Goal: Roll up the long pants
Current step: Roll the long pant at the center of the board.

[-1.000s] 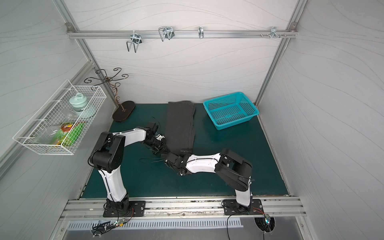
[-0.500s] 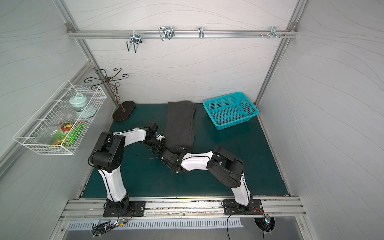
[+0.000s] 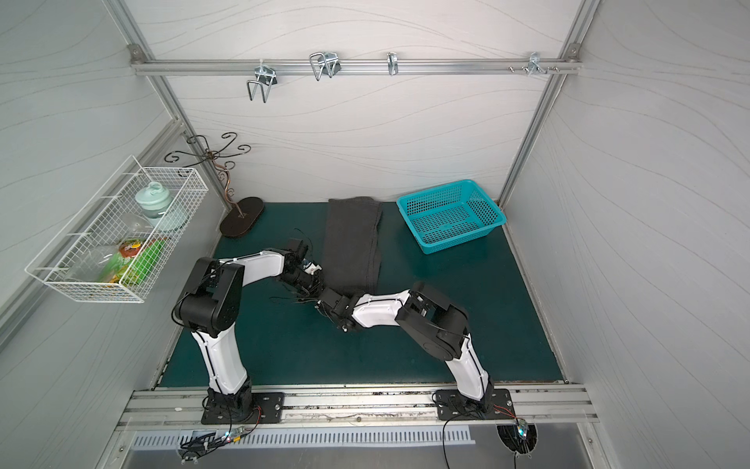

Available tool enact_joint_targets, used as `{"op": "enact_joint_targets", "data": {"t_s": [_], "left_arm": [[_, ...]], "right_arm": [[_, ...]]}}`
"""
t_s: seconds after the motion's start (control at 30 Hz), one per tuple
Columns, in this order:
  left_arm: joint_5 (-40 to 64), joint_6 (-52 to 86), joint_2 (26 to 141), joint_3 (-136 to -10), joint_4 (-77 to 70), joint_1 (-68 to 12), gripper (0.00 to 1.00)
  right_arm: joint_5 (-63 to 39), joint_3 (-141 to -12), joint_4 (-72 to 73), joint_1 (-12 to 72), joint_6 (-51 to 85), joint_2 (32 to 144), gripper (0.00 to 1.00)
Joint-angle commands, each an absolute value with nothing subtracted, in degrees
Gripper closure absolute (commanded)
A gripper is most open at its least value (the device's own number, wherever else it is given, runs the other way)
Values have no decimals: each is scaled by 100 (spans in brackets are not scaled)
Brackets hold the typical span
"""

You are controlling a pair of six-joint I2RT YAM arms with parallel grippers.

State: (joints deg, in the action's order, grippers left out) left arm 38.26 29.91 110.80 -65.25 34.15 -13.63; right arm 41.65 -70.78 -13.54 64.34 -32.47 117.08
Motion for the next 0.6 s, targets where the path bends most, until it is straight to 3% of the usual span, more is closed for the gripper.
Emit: {"op": "enact_joint_targets", "data": {"t_s": [0.0, 0.2, 0.37, 0.57], "left_arm": [[3473, 2855, 11327, -6464, 3870, -1354, 100], [3085, 2662, 11143, -6907, 4456, -1358, 100], [2528, 2524, 10899, -7659, 5138, -1354, 84], [2028, 2443, 10821, -8526, 5760, -1346, 82]], "right_arm": [[3563, -6992, -2219, 6266, -2996, 11981, 100], [2569, -7386, -3337, 6404, -2727, 11656, 100], [1294, -7825, -4258, 6416, -2443, 11429, 100], [350, -8053, -4571, 6203, -2300, 11451, 100]]}}
